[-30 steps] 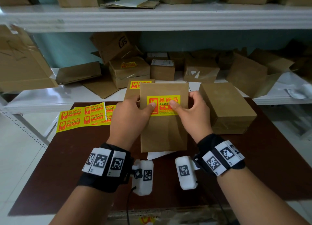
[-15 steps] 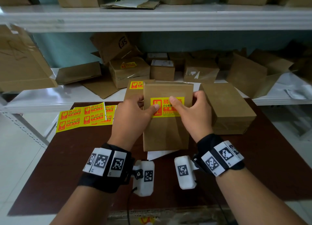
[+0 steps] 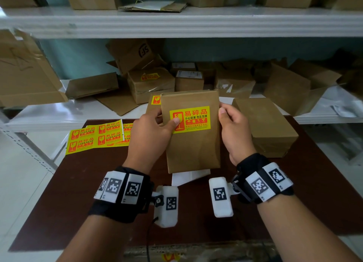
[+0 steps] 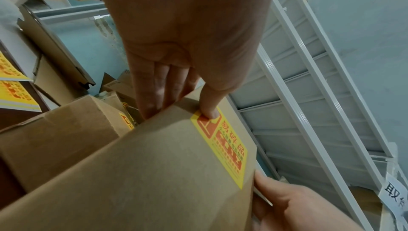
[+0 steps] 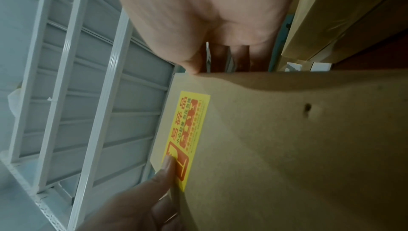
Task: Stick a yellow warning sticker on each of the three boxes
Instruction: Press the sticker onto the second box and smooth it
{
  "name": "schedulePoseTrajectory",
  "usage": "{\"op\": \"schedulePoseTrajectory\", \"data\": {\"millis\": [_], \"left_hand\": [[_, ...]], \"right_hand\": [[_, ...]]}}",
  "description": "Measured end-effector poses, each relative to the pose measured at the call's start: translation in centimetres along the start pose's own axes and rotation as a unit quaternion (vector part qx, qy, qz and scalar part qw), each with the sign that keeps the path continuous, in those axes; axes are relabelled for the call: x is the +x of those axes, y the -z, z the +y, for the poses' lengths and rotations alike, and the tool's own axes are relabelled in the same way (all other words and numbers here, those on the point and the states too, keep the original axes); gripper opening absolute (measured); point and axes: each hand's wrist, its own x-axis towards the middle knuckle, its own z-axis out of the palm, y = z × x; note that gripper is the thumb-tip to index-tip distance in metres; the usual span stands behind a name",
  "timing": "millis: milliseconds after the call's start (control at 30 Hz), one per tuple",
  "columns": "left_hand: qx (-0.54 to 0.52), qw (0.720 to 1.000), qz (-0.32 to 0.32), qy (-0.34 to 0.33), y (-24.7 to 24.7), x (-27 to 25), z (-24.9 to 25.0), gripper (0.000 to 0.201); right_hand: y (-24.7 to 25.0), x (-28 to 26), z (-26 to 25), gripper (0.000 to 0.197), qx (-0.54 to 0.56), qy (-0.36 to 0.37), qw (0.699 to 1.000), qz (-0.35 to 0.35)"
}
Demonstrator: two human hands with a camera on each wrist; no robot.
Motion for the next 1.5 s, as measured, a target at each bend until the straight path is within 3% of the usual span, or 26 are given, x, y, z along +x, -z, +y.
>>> {"op": "schedulePoseTrajectory", "data": {"millis": [133, 267, 400, 500, 600, 733, 867, 967, 1100, 1300, 1500], "left_hand": [[-0.01, 1.0, -0.016, 0.002, 0.1, 0.3, -0.5, 0.028], [-0.097, 0.994, 0.001, 0.04, 0.2, 0.4, -0.3, 0.047], [-0.206, 0.973, 0.049, 0.096, 0.5, 0.6, 0.1, 0.049], [-0.223, 0.971, 0.018, 0.089, 0.5, 0.7, 0.4, 0.046], [-0.256, 0.964, -0.032, 0.066, 0.4, 0.5, 0.3, 0.051], [-0.292, 0.951, -0.092, 0.026, 0.2, 0.3, 0.1, 0.068], [-0.263, 0.952, -0.159, 0.016, -0.4, 0.4, -0.3, 0.093], [-0.227, 0.959, -0.165, 0.035, -1.3, 0.1, -0.1, 0.083], [-0.143, 0.973, -0.179, 0.023, -2.5, -0.2, -0.3, 0.052], [-0.122, 0.97, -0.208, 0.024, -3.5, -0.3, -0.6, 0.06], [-0.155, 0.965, -0.209, 0.042, -4.6, -0.1, -1.1, 0.055]], "right_hand": [[0.1, -0.2, -0.1, 0.036, -0.003, -0.01, 1.0, -0.029], [0.4, -0.3, 0.0, 0.05, 0.021, -0.023, 0.999, -0.022], [0.8, -0.3, 0.2, 0.053, 0.026, 0.018, 0.993, -0.112], [1.0, -0.3, 0.5, 0.071, 0.042, 0.027, 0.986, -0.156], [1.3, 0.0, 0.6, 0.077, 0.043, 0.029, 0.985, -0.167], [2.0, 0.5, 1.0, 0.078, 0.082, 0.007, 0.986, -0.147], [2.0, 1.1, 1.4, 0.062, 0.123, -0.035, 0.99, -0.053], [2.2, 1.6, 1.8, 0.048, 0.122, -0.088, 0.989, -0.005], [2.8, 2.3, 2.6, 0.051, 0.097, -0.155, 0.983, 0.017], [2.9, 2.8, 3.3, 0.036, 0.113, -0.184, 0.976, 0.02], [1.9, 2.7, 4.0, 0.057, 0.051, -0.176, 0.983, -0.013]]}}
